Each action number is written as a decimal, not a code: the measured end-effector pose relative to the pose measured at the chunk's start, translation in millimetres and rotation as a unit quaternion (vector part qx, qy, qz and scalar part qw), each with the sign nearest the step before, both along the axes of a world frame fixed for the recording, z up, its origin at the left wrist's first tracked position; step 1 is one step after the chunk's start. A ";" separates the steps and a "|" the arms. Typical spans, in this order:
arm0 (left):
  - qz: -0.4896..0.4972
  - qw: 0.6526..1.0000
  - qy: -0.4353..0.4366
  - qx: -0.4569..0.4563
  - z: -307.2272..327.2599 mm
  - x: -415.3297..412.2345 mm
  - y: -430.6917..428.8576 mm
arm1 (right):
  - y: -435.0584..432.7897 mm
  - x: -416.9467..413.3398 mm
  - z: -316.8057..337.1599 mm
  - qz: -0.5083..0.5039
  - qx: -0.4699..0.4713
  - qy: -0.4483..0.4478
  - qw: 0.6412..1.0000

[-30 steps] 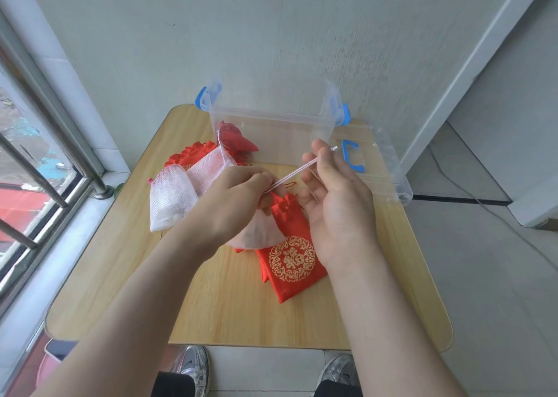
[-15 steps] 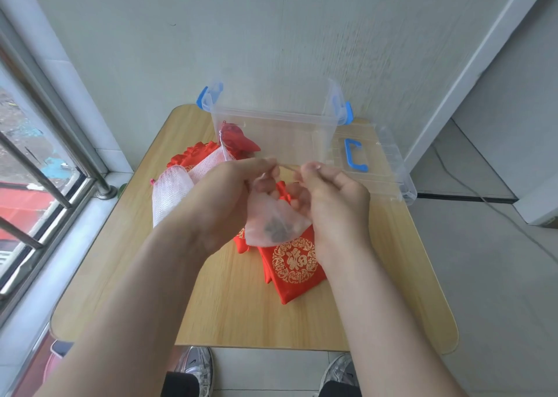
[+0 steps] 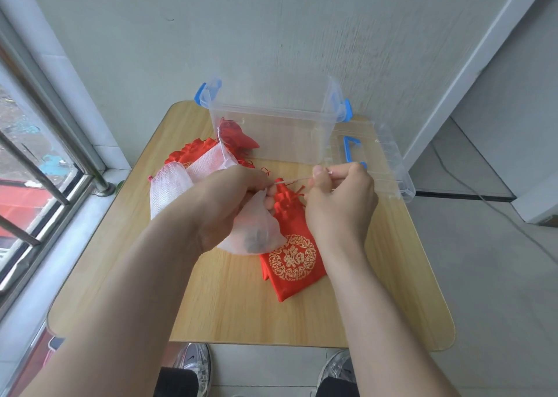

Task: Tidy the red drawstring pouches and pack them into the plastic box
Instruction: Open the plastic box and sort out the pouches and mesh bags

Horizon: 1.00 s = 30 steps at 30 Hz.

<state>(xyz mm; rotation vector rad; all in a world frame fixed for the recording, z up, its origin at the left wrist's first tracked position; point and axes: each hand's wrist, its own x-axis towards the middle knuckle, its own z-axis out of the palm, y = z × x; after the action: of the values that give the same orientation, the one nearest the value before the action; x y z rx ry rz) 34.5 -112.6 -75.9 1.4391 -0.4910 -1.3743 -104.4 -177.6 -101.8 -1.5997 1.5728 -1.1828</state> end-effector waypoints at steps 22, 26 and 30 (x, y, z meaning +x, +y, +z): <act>0.067 0.934 -0.334 -0.106 -10.6 -0.4 2.6 | 7.6 -0.6 18.1 0.200 0.046 0.120 0.971; -0.028 0.862 -0.497 -0.091 -13.0 6.4 3.9 | 2.0 -10.7 24.4 0.298 0.132 -0.003 0.945; -0.119 0.818 -0.553 -0.103 -14.5 5.4 7.2 | 3.3 -10.5 32.9 0.357 0.094 -0.151 0.917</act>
<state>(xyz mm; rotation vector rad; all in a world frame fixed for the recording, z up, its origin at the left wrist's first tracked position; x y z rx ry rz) 39.8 -105.5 -90.4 1.9323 -1.5505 -0.4705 -114.9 -174.3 -68.9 -1.5633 0.7581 -0.7891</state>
